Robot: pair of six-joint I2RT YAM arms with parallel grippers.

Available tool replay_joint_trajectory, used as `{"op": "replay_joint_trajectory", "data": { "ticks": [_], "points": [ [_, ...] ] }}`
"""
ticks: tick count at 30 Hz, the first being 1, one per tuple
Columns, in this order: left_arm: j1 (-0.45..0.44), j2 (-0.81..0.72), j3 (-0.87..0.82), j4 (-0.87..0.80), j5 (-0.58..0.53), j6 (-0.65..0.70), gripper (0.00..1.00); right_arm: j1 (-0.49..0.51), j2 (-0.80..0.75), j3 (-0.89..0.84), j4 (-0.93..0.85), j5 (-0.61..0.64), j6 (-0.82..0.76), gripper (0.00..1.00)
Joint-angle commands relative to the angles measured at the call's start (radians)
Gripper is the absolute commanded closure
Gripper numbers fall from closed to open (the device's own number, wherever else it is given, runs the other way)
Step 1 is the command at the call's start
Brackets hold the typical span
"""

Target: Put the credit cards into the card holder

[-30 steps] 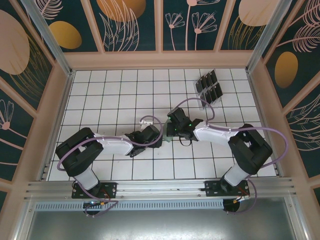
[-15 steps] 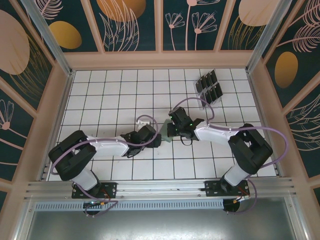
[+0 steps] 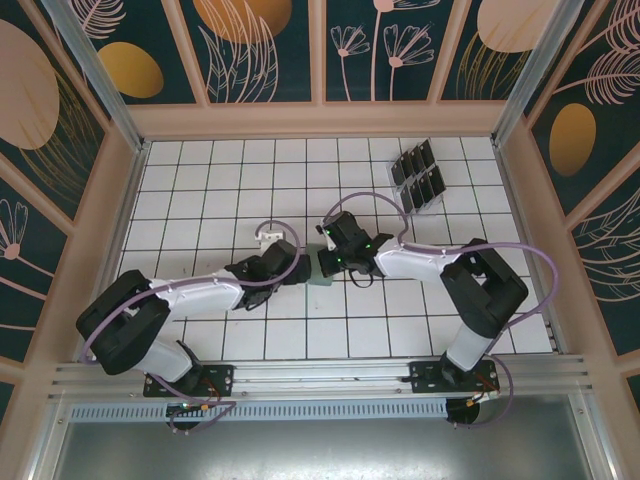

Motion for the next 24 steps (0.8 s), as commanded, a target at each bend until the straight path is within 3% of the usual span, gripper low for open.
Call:
{"op": "replay_joint_trajectory", "data": {
  "ticks": [1, 11, 24],
  "points": [
    [0.026, 0.004, -0.003, 0.044, 0.032, 0.033, 0.02, 0.006, 0.027, 0.024, 0.022, -0.009, -0.025, 1.00],
    [0.027, 0.038, -0.013, 0.118, 0.128, 0.062, 0.02, 0.005, 0.052, 0.027, 0.031, -0.005, -0.020, 1.00],
    [0.019, 0.085, -0.036, 0.121, 0.147, 0.120, 0.02, 0.005, 0.062, 0.027, 0.036, 0.003, -0.001, 1.00]
  ]
}}
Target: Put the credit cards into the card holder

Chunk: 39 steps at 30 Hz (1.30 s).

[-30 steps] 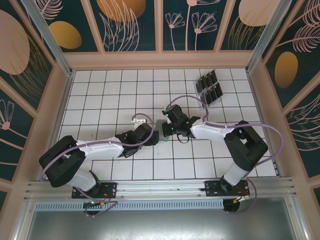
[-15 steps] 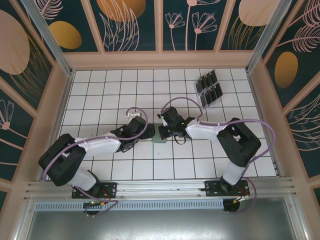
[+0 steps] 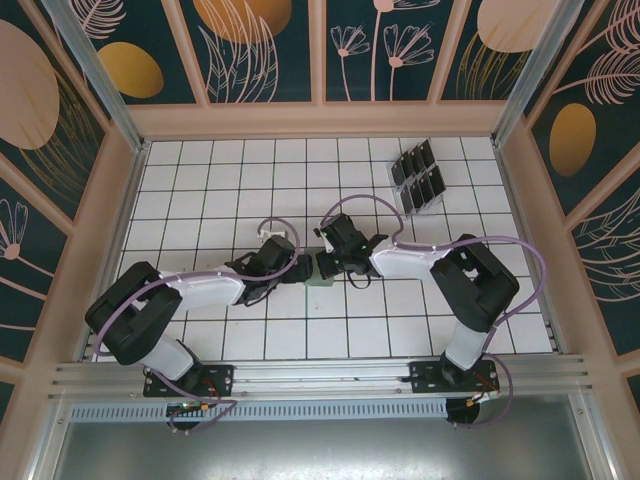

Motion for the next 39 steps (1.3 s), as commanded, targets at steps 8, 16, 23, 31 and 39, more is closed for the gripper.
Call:
{"op": "replay_joint_trajectory", "data": {
  "ticks": [8, 16, 23, 31, 39],
  "points": [
    [-0.081, 0.090, -0.005, -0.016, -0.038, 0.105, 0.01, 0.006, 0.023, 0.025, 0.011, -0.004, 0.015, 1.00],
    [-0.137, 0.159, 0.027, -0.108, -0.145, 0.088, 0.02, 0.004, 0.010, 0.036, -0.008, 0.009, 0.012, 1.00],
    [-0.144, 0.234, -0.001, -0.087, -0.092, 0.057, 0.01, -0.027, -0.059, 0.016, -0.023, 0.039, 0.035, 1.00],
    [-0.152, 0.260, -0.012, -0.065, -0.060, 0.042, 0.02, -0.056, -0.110, -0.032, -0.034, 0.057, 0.053, 1.00],
    [-0.153, 0.266, -0.015, -0.056, -0.053, 0.037, 0.02, -0.073, -0.145, -0.078, -0.027, 0.068, 0.099, 1.00]
  ]
}}
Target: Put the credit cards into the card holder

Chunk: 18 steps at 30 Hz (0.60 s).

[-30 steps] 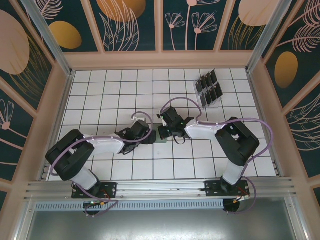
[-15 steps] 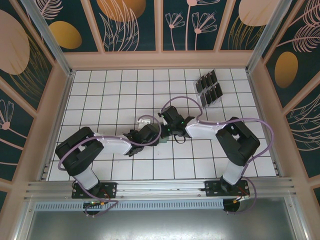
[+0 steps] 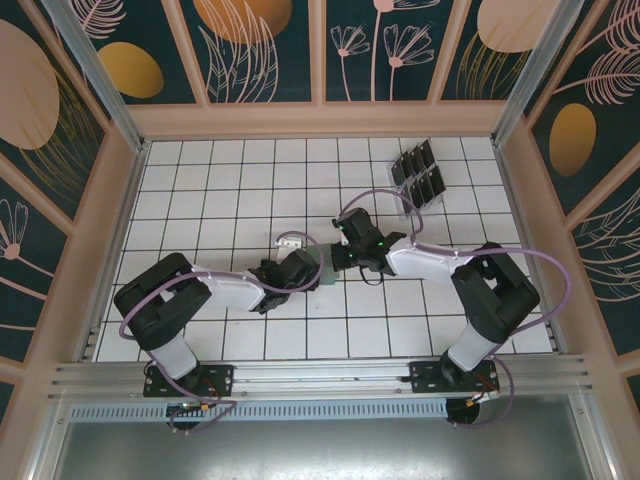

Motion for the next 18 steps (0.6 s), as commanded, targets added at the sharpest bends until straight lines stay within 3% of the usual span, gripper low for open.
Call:
{"op": "replay_joint_trajectory", "data": {
  "ticks": [1, 6, 13, 18],
  "points": [
    [-0.013, 0.107, -0.052, -0.115, 0.180, -0.006, 0.02, 0.000, -0.032, -0.016, -0.005, 0.034, 0.044, 1.00],
    [-0.013, 0.067, -0.060, -0.110, 0.182, -0.022, 0.02, -0.010, -0.040, -0.037, -0.046, 0.122, 0.110, 1.00],
    [-0.012, -0.073, 0.001, -0.170, 0.181, -0.035, 0.02, -0.018, -0.075, -0.104, -0.028, 0.139, 0.168, 1.00],
    [-0.012, -0.154, 0.062, -0.216, 0.148, -0.040, 0.02, -0.022, -0.075, -0.123, -0.030, 0.152, 0.191, 0.85]
  ]
}}
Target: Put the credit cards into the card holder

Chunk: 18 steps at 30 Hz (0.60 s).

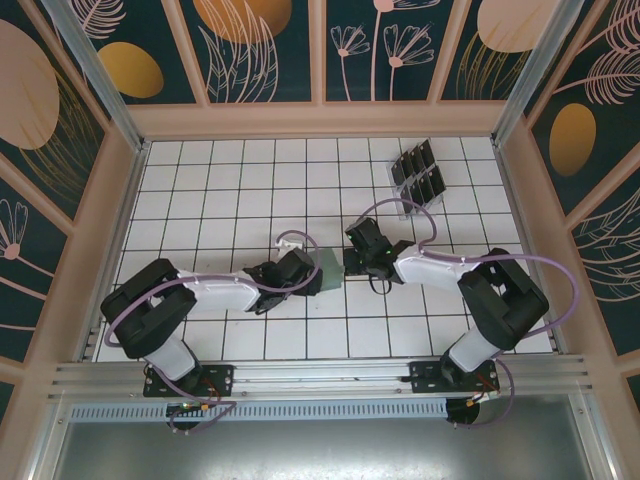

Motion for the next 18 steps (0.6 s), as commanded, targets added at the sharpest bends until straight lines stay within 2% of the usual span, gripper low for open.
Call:
{"op": "replay_joint_trajectory", "data": {
  "ticks": [1, 5, 8, 10, 14, 18],
  "points": [
    [-0.006, -0.061, 0.059, -0.090, 0.016, -0.018, 0.01, -0.007, -0.020, -0.019, -0.017, 0.041, 0.039, 0.83],
    [0.011, -0.085, 0.092, -0.107, -0.002, -0.011, 0.01, -0.008, -0.020, -0.035, -0.015, 0.056, 0.050, 0.70],
    [0.041, -0.084, 0.094, -0.101, 0.016, -0.008, 0.02, -0.013, -0.022, -0.046, -0.015, 0.061, 0.057, 0.70],
    [0.071, -0.083, 0.091, -0.095, 0.039, -0.005, 0.01, -0.014, -0.030, -0.047, -0.026, 0.062, 0.063, 0.66],
    [0.123, -0.084, 0.077, -0.082, 0.076, 0.008, 0.02, -0.014, -0.097, -0.047, -0.043, 0.047, 0.084, 0.55],
    [0.163, -0.079, 0.079, -0.085, 0.085, 0.034, 0.02, -0.007, -0.189, -0.035, -0.044, 0.011, 0.119, 0.50]
  ]
}}
